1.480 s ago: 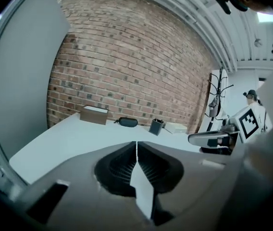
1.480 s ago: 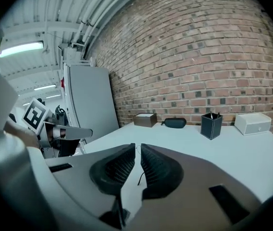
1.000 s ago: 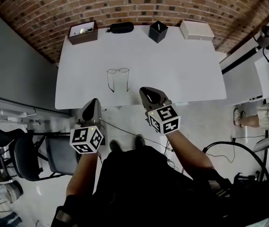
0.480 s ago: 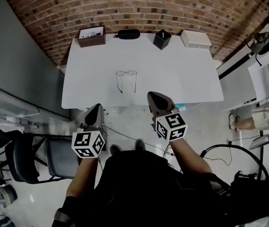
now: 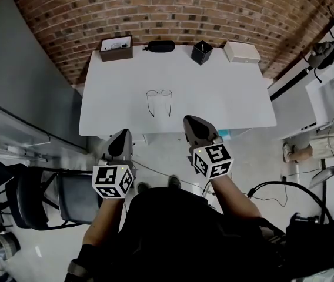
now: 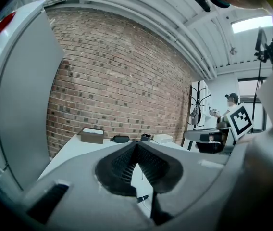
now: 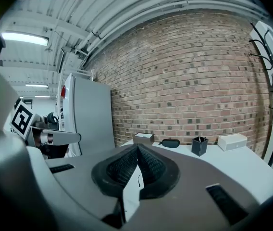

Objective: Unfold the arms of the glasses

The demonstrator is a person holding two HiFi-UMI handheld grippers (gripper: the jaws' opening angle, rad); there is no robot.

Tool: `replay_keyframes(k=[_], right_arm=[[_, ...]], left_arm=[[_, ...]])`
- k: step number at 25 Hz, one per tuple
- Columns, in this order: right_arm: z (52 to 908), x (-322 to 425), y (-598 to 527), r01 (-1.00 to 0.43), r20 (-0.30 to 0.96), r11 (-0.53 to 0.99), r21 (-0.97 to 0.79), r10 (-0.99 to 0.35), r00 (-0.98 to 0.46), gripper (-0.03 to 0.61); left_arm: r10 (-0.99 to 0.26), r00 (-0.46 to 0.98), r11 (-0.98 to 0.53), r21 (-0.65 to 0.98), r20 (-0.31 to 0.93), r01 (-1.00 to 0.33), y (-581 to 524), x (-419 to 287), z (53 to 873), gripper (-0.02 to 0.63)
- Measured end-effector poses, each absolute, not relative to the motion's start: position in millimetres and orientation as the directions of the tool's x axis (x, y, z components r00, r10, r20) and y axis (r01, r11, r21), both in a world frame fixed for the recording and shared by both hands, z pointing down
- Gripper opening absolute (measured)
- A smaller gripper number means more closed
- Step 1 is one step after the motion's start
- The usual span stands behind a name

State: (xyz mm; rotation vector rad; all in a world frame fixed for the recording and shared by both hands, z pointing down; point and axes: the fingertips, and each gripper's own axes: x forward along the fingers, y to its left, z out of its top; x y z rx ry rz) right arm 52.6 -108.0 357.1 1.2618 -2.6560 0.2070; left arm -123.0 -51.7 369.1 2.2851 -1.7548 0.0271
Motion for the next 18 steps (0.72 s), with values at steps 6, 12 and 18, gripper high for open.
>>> replay_keyframes(k=[6,12,18], right_arm=[[352.0,50.6,-104.8,-0.774,0.222,0.632,-0.032,-0.751,-0.622,0.008],[351.7,51.7,-101.6,-0.772,0.224,0.635,-0.032,-0.748,-0.624,0.008],[351.4,54.5,-99.8,-0.775,0.223,0.631,-0.031,-0.751,-0.621,0.008]], left_arm=[[-0.948,0.275,-0.243,0.19,0.164,-0.951,-50.0,-121.9,365.3,0.011],[-0.948,0.275,-0.244,0.192,0.159,-0.951,-46.9,-118.0,362.5,0.011],[-0.949,0.272,-0.241,0.193,0.158,-0.951,-45.2,-117.4,362.8,0.011]])
